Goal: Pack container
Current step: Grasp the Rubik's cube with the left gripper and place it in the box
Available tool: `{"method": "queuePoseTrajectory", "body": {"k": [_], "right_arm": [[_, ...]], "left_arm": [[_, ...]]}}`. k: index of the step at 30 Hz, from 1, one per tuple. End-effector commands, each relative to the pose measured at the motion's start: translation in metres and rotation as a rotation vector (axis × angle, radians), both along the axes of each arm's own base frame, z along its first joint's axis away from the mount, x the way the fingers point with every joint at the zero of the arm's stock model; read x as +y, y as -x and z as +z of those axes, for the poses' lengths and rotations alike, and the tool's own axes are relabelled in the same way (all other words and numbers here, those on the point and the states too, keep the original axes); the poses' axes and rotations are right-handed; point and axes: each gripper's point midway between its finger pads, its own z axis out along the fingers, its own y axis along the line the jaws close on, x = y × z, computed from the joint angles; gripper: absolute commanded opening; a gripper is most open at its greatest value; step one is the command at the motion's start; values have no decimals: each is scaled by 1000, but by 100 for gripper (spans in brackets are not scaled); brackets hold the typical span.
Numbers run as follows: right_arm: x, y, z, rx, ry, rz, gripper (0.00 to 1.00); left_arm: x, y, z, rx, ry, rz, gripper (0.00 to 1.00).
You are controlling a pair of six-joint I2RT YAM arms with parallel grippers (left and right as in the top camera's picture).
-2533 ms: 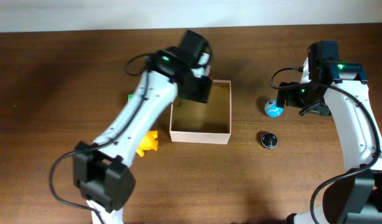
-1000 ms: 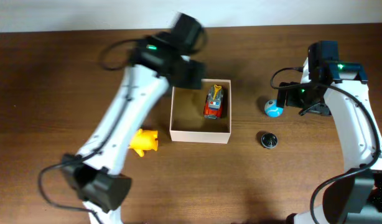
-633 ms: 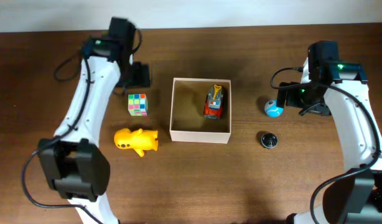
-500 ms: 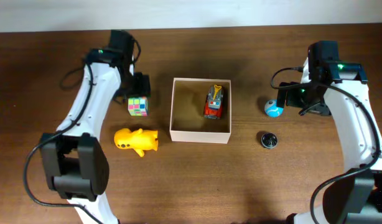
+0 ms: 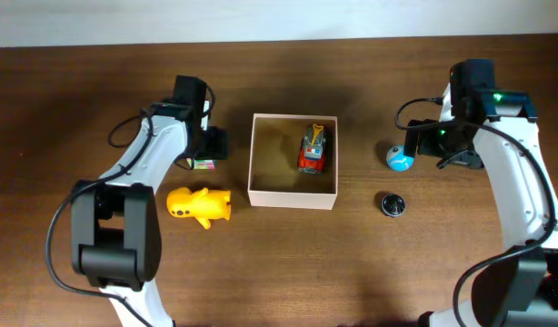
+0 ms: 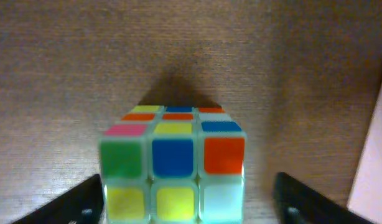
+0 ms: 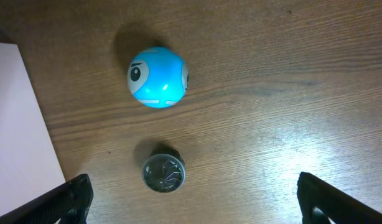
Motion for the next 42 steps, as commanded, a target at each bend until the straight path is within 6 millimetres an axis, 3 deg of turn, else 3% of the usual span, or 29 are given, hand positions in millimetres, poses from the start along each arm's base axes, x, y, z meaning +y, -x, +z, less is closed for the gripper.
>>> {"method": "queuePoseTrajectory", "body": {"k": [1,8,12,20,26,28,32,35,42], "right_arm": [[-1,-4,5,-19,-7,-5,99],[-1,-4,5,-19,-7,-6,99],[-1,-4,5,-19,-7,-5,99],[-1,-4,5,-19,-7,-5,99],[-1,-4,5,-19,-7,-6,98],[-1,-4,5,-19,-7,-5,99],[-1,-4,5,-19,-7,-5,99],[-1,-4,5,-19,-7,-6,99],[-1,-4,5,-19,-7,-6,99]], "left_arm": [[-1,7,-23,56,-2,-26,80],[-1,7,-24,67,-4,-26,66],[-1,0,-6,51,-2,-26,56],[-16,-19,67,-23,17,-51,51],[-76,-18,138,-115,104,-174,50],[-97,-13,149,-135,112,-220,50],[-135,2,144,-110,139,-230,50],[-150,9,129,-93,118,-216,51],[-172,8,66,-13,79,-224,51]]}}
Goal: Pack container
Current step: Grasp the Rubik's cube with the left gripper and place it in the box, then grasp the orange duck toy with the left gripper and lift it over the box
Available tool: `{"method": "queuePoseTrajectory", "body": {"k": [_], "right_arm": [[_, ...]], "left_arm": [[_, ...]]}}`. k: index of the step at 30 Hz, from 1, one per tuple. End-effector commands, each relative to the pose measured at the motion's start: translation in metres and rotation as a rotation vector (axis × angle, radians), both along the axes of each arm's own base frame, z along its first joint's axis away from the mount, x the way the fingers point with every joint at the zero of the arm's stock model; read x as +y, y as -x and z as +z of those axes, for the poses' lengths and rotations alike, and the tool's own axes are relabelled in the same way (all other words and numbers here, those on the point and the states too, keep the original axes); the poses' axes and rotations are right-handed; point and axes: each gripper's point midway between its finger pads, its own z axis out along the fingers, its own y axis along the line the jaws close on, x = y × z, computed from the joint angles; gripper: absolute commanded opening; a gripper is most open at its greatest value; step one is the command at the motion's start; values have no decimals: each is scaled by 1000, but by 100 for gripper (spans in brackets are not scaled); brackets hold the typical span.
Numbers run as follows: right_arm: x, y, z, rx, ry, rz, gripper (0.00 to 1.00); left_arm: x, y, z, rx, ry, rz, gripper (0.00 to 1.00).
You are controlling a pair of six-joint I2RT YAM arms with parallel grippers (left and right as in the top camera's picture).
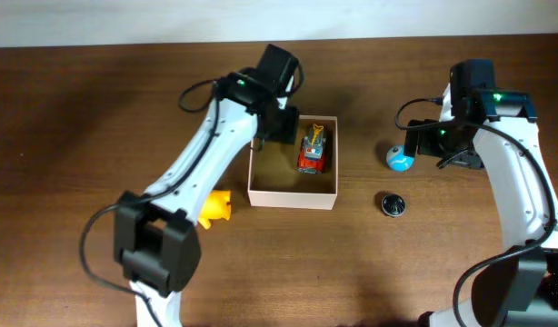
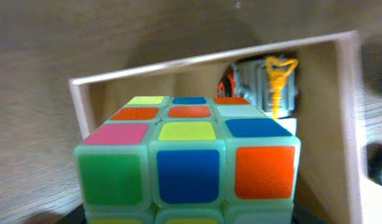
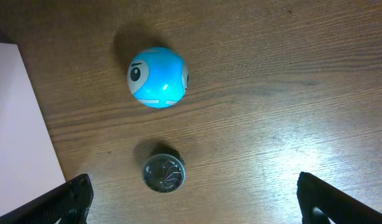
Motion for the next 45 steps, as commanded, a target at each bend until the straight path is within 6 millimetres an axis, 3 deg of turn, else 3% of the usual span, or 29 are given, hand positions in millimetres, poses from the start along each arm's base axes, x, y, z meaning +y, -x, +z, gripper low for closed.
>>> {"method": "queuePoseTrajectory", "body": {"k": [1,4,6,13,16,22,29,34,38,42,45], "right_arm": [[-1,-4,5,-19,-7,-6,99],[-1,-4,5,-19,-7,-6,99],[-1,-4,5,-19,-7,-6,99],[-1,-4,5,-19,-7,-6,99],[-1,-4,5,-19,-7,-6,99],[-1,-4,5,-19,-7,-6,99],[-1,-4,5,-19,-7,-6,99],[-1,-4,5,-19,-7,-6,99],[-1,-4,5,-19,-7,-6,99],[-1,-4,5,-19,-7,-6,99],[-1,-4,5,-19,-7,-6,99]], "left_arm": [[2,-1,-44,74,-53,38,51],[10,-4,-72,109,-111,76,51],[14,-6,-74,106,-122,87,51],[14,-9,-73,95,-120,91,75],[8,-9,-67,95,-96,84,76],[6,-12,-38,83,-83,82,75],[17,0,2,104,-130,66,69],[43,9,14,124,-228,86,70],[69,28,27,199,-278,61,69],[95,43,50,212,-314,54,64],[94,51,78,158,-257,39,64]]}}
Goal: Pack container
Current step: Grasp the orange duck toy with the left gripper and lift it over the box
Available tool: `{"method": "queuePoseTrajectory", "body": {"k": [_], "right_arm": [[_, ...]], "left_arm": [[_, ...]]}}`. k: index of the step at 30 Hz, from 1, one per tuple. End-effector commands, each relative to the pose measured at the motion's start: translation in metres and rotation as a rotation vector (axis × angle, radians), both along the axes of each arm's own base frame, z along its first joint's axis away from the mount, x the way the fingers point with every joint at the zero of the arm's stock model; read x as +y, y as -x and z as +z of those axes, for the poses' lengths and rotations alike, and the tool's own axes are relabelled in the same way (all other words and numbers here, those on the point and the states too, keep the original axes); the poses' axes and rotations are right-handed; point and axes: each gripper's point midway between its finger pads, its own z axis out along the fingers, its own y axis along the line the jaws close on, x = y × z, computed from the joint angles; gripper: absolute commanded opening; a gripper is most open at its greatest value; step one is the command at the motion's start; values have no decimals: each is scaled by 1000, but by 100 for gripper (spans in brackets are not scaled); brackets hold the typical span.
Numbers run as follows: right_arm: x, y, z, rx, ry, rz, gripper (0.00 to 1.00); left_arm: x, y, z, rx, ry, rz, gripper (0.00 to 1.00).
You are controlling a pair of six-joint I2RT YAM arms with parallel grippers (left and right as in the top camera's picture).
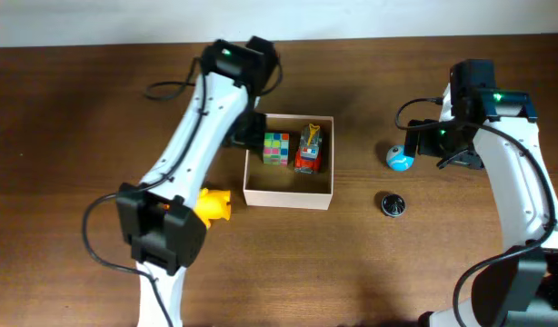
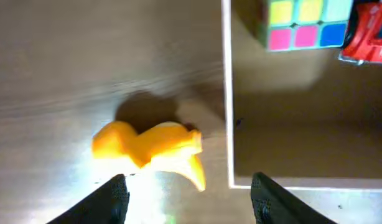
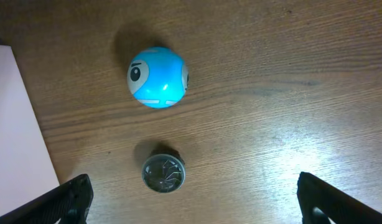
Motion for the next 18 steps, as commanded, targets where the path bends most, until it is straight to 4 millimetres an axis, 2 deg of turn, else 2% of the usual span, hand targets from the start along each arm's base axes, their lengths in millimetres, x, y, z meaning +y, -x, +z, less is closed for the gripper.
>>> {"method": "queuePoseTrajectory", "body": {"k": [1,5,6,9,12,15,18], "right_arm": [[-1,-4,5,-19,-7,-6,99],[-1,-4,5,-19,-7,-6,99],[-1,-4,5,-19,-7,-6,99],[-1,-4,5,-19,-7,-6,99],[-1,-4,5,-19,-7,-6,99],[-1,-4,5,-19,-7,-6,99],[-1,-4,5,-19,-7,-6,99]], "left_arm": [[6,7,60,-148,59,-39,64],[14,25,100,-246,98,-38,65],[23,34,113,-281,95,-31,65],[42,56,121,-295,78,2,66],[54,75,102,-231,52,40,71],[59,84,66,-159,24,93,72],[58,82,23,-115,15,122,75]]}}
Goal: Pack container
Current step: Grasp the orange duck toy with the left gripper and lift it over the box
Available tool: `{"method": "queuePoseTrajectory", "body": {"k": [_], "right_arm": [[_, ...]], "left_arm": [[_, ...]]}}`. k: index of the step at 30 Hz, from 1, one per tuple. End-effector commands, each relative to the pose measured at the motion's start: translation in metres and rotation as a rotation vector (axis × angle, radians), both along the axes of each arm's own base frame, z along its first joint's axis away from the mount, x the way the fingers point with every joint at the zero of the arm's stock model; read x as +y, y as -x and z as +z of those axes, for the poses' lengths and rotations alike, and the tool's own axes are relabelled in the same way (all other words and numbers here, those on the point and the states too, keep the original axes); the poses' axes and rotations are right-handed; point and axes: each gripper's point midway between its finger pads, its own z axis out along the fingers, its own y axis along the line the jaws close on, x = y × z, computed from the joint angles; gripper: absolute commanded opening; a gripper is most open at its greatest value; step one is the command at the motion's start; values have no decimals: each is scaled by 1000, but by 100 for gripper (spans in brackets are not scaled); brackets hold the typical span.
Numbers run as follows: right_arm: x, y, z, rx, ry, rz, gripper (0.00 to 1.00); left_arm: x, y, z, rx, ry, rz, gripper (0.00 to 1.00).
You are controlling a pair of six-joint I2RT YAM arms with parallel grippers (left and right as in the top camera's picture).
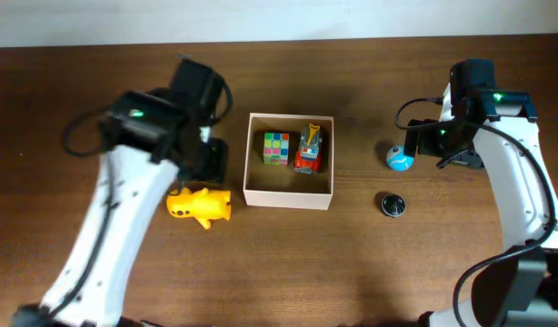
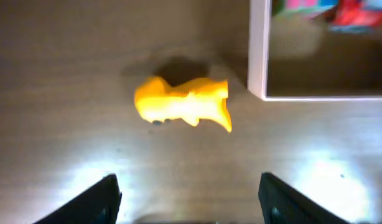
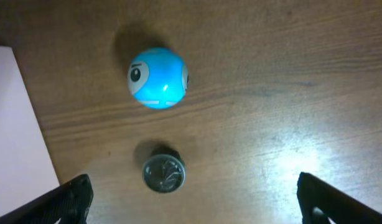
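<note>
A pale open box [image 1: 289, 197] sits mid-table holding a colour cube [image 1: 276, 148] and a red toy truck [image 1: 311, 150]. A yellow toy animal [image 1: 199, 205] lies on the wood left of the box, also seen in the left wrist view [image 2: 181, 104] beside the box corner [image 2: 258, 62]. My left gripper [image 2: 190, 199] hangs open above that toy, empty. A blue ball [image 3: 157, 78] and a small dark round lid [image 3: 163, 172] lie right of the box. Above them my right gripper [image 3: 194, 199] stands open and empty.
The table is dark brown wood [image 1: 370, 263]. A white wall strip [image 1: 279, 18] runs along the far edge. The right arm's body [image 1: 520, 163] stretches down the right side of the table.
My left gripper has moved from the box's left wall out to the left, and now hangs over the yellow toy. The right arm has not moved.
My left gripper stood around the colour cube on the table left of the box. Then it held the cube over the box. Later the cube lay in the box beside the truck, with the gripper open. Now that gripper hangs over the yellow toy.
</note>
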Motion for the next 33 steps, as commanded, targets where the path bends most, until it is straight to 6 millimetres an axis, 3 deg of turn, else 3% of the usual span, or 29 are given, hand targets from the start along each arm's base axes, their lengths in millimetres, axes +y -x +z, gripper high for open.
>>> {"method": "queuePoseTrajectory", "body": {"k": [1,4,7,10,15,23,26,29,33], "right_arm": [[-1,-4,5,-18,-7,-6,99],[-1,-4,5,-18,-7,-6,99],[-1,-4,5,-18,-7,-6,99],[-1,-4,5,-18,-7,-6,99],[-1,-4,5,-18,-7,-6,99],[-1,-4,5,-18,-7,-6,99],[-1,-4,5,-18,-7,-6,99],[-1,-4,5,-18,-7,-6,99],[-1,-4,5,-18,-7,-6,99]], "left_arm": [[2,3,-67,118,-28,63,76],[7,3,-104,128,-25,134,79],[20,4,-128,138,-21,219,82],[28,4,-144,150,12,259,83],[17,-2,-169,141,105,240,83],[15,-4,-204,137,104,217,82],[17,-1,-218,169,90,219,64],[16,-1,-222,176,88,219,39],[15,-4,-221,163,90,195,22]]}}
